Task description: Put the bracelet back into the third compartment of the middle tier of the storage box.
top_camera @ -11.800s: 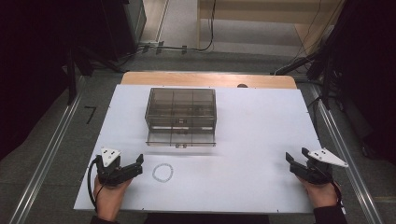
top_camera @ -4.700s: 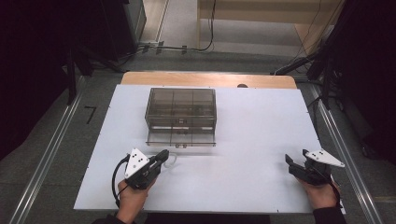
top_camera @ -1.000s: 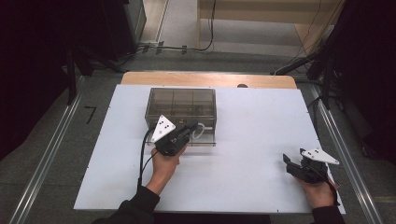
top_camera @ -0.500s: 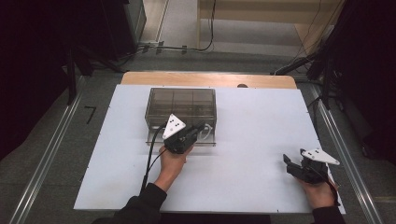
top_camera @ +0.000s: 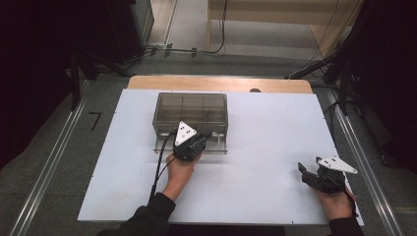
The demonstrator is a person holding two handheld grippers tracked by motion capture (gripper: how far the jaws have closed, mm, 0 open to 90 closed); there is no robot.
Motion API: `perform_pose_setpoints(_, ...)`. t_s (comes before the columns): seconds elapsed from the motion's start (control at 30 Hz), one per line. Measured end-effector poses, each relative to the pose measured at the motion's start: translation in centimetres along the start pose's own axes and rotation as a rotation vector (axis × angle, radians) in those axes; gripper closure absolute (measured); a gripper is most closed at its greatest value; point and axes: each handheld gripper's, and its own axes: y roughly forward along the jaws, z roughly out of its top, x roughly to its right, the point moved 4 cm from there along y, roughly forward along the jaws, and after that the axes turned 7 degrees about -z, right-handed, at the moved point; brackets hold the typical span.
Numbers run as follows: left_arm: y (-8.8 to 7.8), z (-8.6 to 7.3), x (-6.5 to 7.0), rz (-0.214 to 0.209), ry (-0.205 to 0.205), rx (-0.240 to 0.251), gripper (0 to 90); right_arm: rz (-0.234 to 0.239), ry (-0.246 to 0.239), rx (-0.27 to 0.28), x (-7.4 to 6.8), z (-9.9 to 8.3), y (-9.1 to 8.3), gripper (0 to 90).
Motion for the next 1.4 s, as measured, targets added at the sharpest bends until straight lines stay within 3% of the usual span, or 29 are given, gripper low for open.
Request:
perform_pose_setpoints(0.27, -0.1, 0.0, 0.0, 0.003, 0.006, -0.009, 85.1, 0.001, 0.0, -0.001, 0.0, 0.0, 0.0, 29.7)
perform_pose_setpoints(0.37, -0.1, 0.0, 0.1, -0.006, 0.0, -0.011, 74.7, 0.001, -0.004, -0.001, 0.0, 0.0, 0.0, 29.7)
perform_pose_setpoints(0.9, -0.4, 0.0, 0.4, 0.007, 0.001, -0.025, 58.1, 0.001, -0.002, 0.0, 0.0, 0.0, 0.0, 29.7)
perform_pose_setpoints(1.0, -0.5, 0.0, 0.4, 0.026, 0.001, -0.037, 48.6, 0.003, -0.002, 0.0, 0.0, 0.0, 0.0, 29.7)
perform_pose_setpoints(1.03, -0.6, 0.0, 0.4, 0.049, 0.003, -0.042, 48.6, 0.003, -0.002, 0.0, 0.0, 0.0, 0.0, 29.7)
perform_pose_setpoints(1.1, -0.8, 0.0, 0.5, 0.085, 0.016, -0.046, 38.0, 0.003, -0.002, 0.001, 0.0, 0.0, -0.1, 29.7)
perform_pose_setpoints(1.4, -1.7, 0.1, 0.5, 0.163, 0.013, -0.069, 20.1, 0.007, -0.006, 0.003, -0.1, 0.1, 0.0, 29.7)
